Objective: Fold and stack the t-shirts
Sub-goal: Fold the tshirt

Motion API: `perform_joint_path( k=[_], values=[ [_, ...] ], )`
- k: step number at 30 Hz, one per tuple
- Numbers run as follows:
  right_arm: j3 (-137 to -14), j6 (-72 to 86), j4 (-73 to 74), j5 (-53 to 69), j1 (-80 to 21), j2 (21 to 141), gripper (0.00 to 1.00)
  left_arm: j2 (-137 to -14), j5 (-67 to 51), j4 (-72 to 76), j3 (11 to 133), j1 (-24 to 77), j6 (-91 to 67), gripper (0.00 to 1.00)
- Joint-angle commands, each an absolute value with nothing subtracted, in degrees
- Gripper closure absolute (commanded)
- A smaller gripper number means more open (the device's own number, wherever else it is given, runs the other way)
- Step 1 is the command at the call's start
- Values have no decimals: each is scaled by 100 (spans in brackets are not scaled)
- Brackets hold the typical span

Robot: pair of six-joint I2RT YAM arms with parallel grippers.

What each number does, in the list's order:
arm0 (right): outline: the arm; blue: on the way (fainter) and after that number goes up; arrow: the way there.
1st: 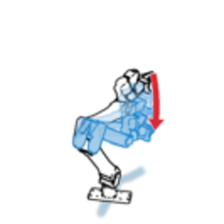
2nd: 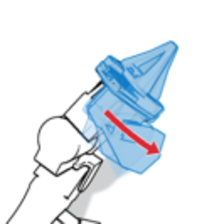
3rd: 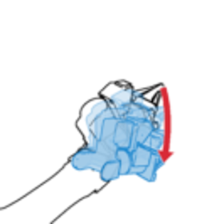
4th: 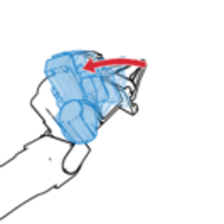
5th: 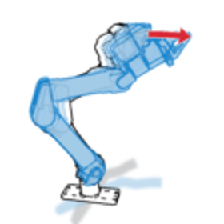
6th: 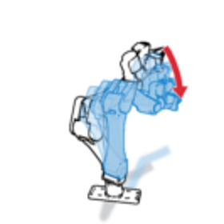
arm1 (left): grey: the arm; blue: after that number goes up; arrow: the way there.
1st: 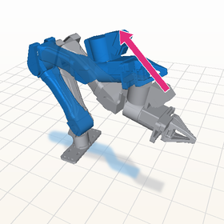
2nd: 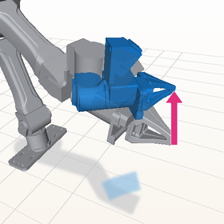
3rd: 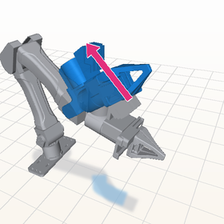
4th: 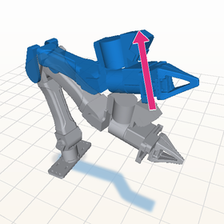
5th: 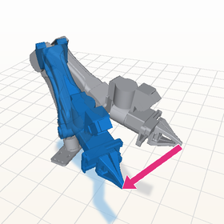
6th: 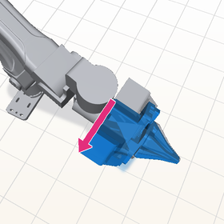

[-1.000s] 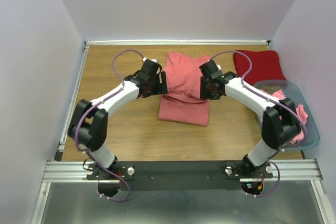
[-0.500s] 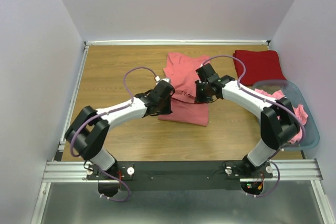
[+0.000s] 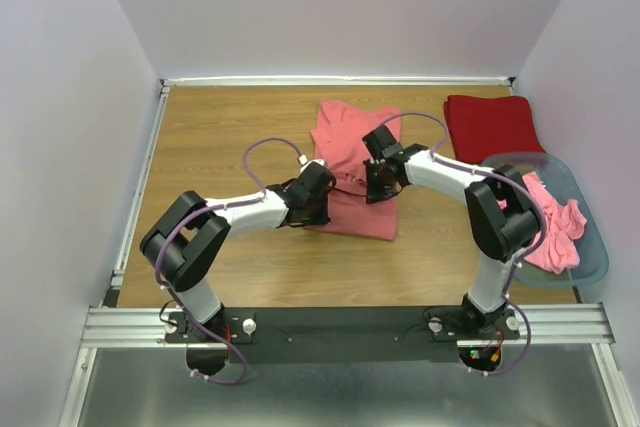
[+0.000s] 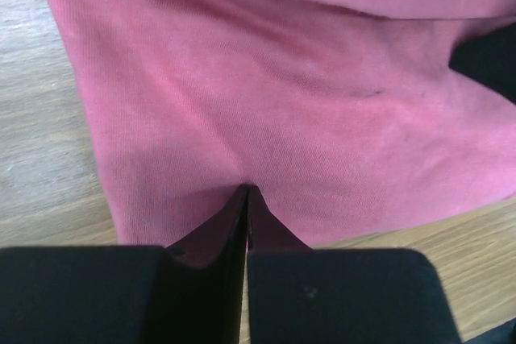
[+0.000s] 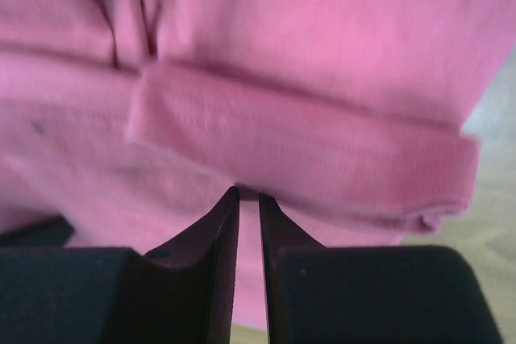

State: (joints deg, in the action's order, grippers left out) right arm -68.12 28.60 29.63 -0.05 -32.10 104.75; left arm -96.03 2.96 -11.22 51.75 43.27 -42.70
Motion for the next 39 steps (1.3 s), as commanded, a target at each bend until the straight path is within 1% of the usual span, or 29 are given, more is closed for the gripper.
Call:
perform_joint_path(
  k=[1, 6, 8, 10, 12, 15, 17, 18, 19, 21, 22, 25, 27, 28, 30, 32, 36, 39],
  values=[
    [-7329, 2637, 2812, -456, -3007, 10836, 77, -9633, 211, -1064, 4826, 4395, -4333, 91],
    [-8207, 2417, 2795, -615, -2488, 11381, 76, -9642, 97, -1011, 4720, 4509, -4359, 91],
    [-8743, 2356, 2786, -677, -2312, 11601, 76, -9650, 36, -976, 4658, 4605, -4447, 91],
    [-9007, 2268, 2786, -668, -2250, 11628, 76, -9633, 26, -897, 4562, 4658, -4622, 91],
    [-9176, 2241, 2786, -616, -2241, 11488, 75, -9528, -298, -748, 4457, 4746, -4763, 91],
    [-8869, 2311, 2742, -116, -2232, 10979, 73, -9159, -396, -607, 4211, 4764, -5070, 90],
    [-8492, 2347, 2664, 252, -2232, 10654, 73, -8905, -264, -598, 4175, 4764, -5185, 87],
    [-8055, 2373, 2593, 438, -2224, 10452, 73, -8642, -229, -606, 4166, 4755, -5203, 84],
    [-7798, 2390, 2436, 796, -2215, 10137, 73, -8518, -202, -615, 4192, 4694, -5203, 79],
    [-7255, 2434, 2312, 1175, -2206, 9706, 73, -8185, -158, -589, 4306, 4536, -5151, 72],
    [-7103, 2426, 2285, 1265, -2197, 9590, 73, -8087, -132, -580, 4368, 4492, -5116, 71],
    [-6603, 2365, 2250, 1345, -2197, 9370, 73, -8007, -79, -606, 4744, 4342, -4808, 71],
    [-6382, 2355, 2233, 1266, -2188, 9194, 73, -8234, -131, -694, 4947, 4324, -4633, 71],
    [-6294, 2364, 2232, 1205, -2171, 9132, 73, -8348, -210, -712, 5114, 4324, -4614, 73],
    [-6100, 2373, 2215, 1099, -2180, 8930, 73, -8674, -474, -660, 5159, 4342, -4675, 77],
    [-5968, 2382, 2215, 1055, -2180, 8764, 73, -8954, -606, -537, 5116, 4403, -4720, 77],
    [-5749, 2390, 2215, 1072, -2153, 8561, 73, -9280, -580, -221, 5089, 4421, -4667, 78],
    [-5521, 2434, 2215, 1107, -2153, 8412, 73, -9544, -466, -185, 5325, 4412, -4544, 80]
  ],
)
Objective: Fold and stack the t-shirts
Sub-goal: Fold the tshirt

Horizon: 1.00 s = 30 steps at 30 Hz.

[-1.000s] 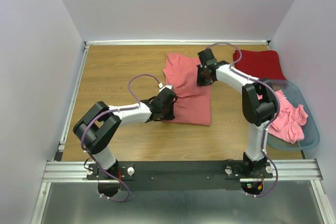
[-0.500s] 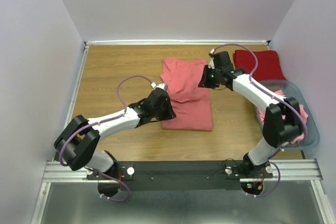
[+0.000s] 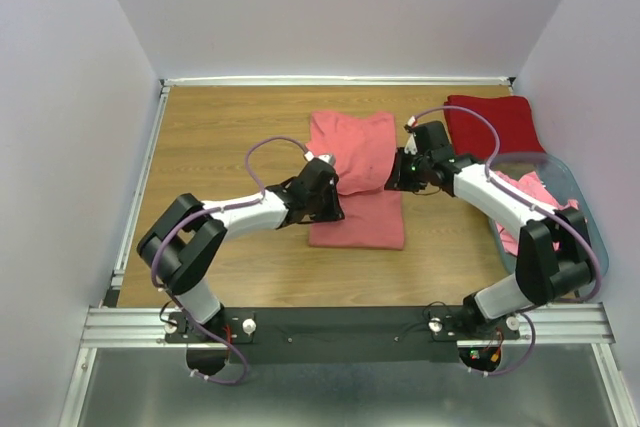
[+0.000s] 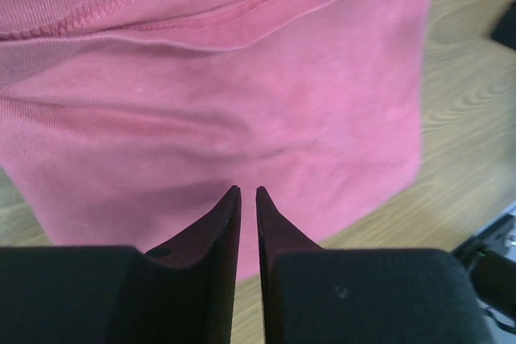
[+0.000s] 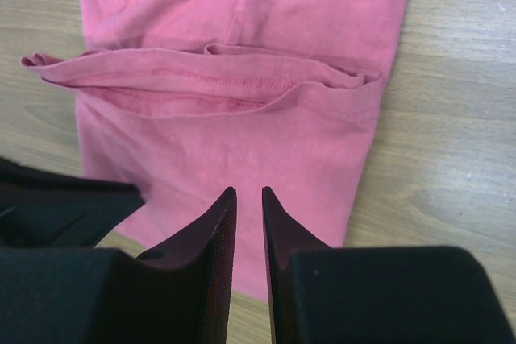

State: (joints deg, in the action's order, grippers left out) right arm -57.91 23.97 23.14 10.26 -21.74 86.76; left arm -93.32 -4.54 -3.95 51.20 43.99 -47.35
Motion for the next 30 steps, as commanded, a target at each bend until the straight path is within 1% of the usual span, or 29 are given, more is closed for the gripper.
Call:
perform_joint_path(
  k=[1, 12, 20, 23, 26, 27, 28, 30],
  values=[
    [-5467, 2443, 2215, 1142, -2153, 8376, 73, -9606, -448, -167, 5396, 4403, -4518, 80],
    [-4720, 2601, 2206, 1257, -2153, 7656, 73, -10695, -519, -228, 6248, 3832, -4149, 82],
    [-4413, 2672, 2180, 1467, -2162, 7471, 73, -11390, -247, -378, 7426, 3586, -3648, 81],
    [-4307, 2716, 2066, 1792, -2153, 7462, 73, -11347, -167, -299, 7673, 3455, -3595, 77],
    [-4052, 2803, 1785, 2214, -2153, 7462, 73, -10979, -263, -237, 7524, 3349, -3638, 68],
    [-3973, 2856, 1706, 2319, -2153, 7462, 73, -10630, -281, -168, 7384, 3349, -3691, 65],
    [-3851, 2874, 1548, 2529, -2145, 7462, 75, -10417, -342, -80, 6930, 3349, -3744, 60],
    [-3718, 2953, 1259, 2759, -2145, 7462, 80, -9717, -649, 269, 6340, 3357, -3910, 59]
  ],
)
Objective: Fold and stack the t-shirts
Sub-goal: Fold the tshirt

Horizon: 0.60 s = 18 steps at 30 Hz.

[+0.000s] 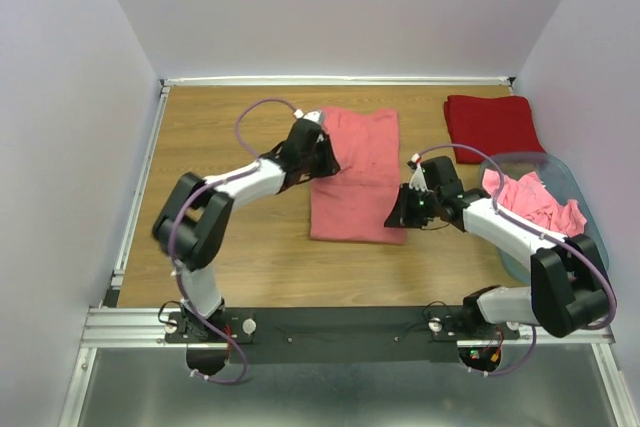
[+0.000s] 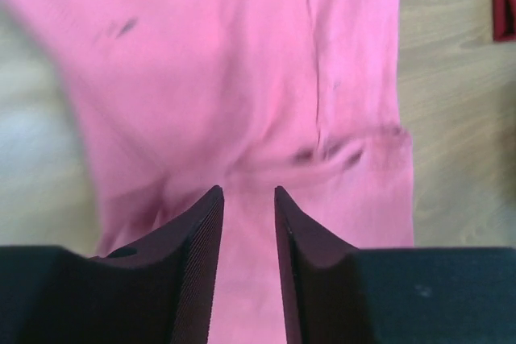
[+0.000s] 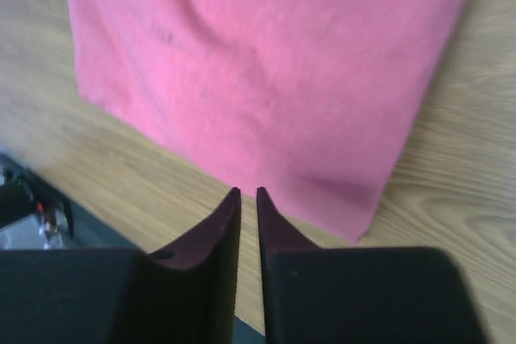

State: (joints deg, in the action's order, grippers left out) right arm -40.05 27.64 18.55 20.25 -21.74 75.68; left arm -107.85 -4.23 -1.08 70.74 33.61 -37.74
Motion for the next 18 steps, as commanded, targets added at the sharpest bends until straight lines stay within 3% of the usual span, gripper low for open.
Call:
perform_joint_path(
  k=[1, 2, 3, 8, 18],
  values=[
    [-3666, 2971, 1161, 3003, -2145, 7453, 85, -9494, -755, 368, 5728, 3375, -3946, 60],
    [-3543, 2988, 1056, 3093, -2145, 7436, 87, -9292, -947, 456, 5426, 3436, -3998, 64],
    [-3481, 3014, 898, 3189, -2127, 7444, 89, -8951, -1019, 605, 5144, 3480, -4051, 75],
    [-3208, 2909, 616, 3445, -2013, 7549, 99, -8595, -1063, 1115, 3833, 3814, -4219, 93],
    [-2619, 2891, 387, 2901, -1371, 8533, 99, -9623, -984, 942, 3516, 3823, -4753, 100]
  ],
)
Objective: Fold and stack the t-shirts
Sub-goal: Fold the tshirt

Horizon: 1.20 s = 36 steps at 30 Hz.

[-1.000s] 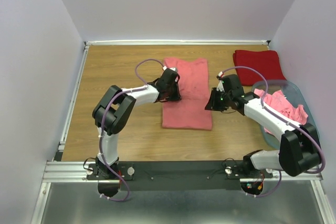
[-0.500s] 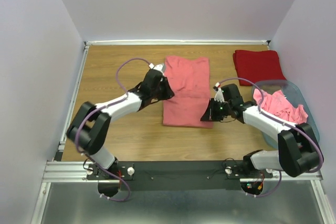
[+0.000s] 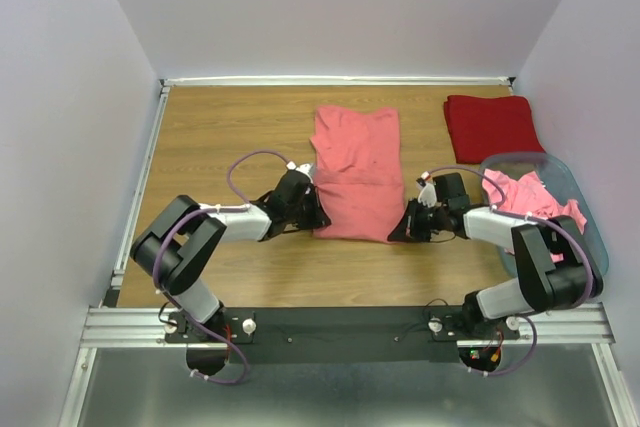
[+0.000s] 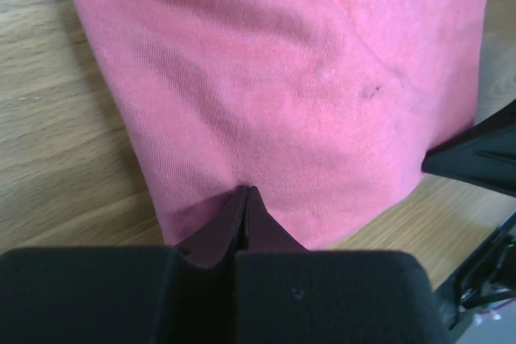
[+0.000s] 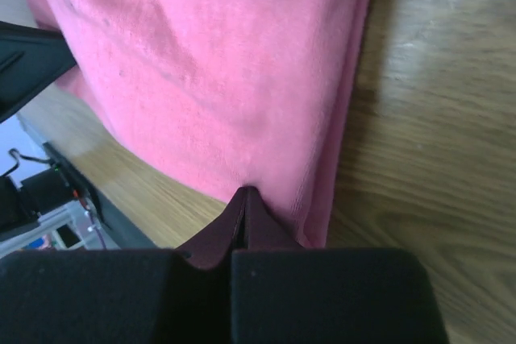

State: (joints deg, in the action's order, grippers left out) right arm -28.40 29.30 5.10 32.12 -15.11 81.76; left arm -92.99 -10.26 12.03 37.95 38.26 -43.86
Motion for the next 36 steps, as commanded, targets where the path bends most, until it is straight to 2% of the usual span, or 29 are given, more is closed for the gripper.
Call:
perform_joint_path(
  k=[1, 11, 18, 20, 21, 23, 24, 27, 31, 36],
  values=[
    [-2602, 2857, 378, 2874, -1371, 8630, 99, -9641, -967, 880, 3455, 3823, -4833, 100],
    [-2830, 2654, 211, 3446, -1380, 8842, 99, -8587, -703, 878, 1978, 3631, -5538, 100],
    [-3111, 2733, 255, 3699, -1380, 8904, 99, -8387, -580, 247, 2820, 3445, -5116, 100],
    [-3365, 2839, 343, 3814, -1380, 8571, 99, -8114, -519, 10, 3172, 3445, -5001, 89],
    [-3497, 2900, 386, 3858, -1380, 8474, 99, -7825, -388, -226, 3295, 3445, -4931, 73],
    [-3901, 2996, 378, 3911, -1380, 8350, 98, -7542, -238, -264, 3568, 3402, -4878, 63],
    [-4050, 3041, 378, 3989, -1380, 8419, 98, -7358, -211, -185, 3638, 3358, -4878, 62],
    [-4647, 2945, 343, 4218, -1380, 8935, 98, -7373, -324, 156, 3753, 3086, -4659, 62],
    [-5360, 2655, 159, 4350, -1380, 9822, 99, -8188, -772, 737, 3998, 2795, -4290, 77],
    [-6063, 2444, -208, 4272, -1354, 10765, 99, -9173, -792, 1256, 4227, 2567, -4140, 82]
  ],
)
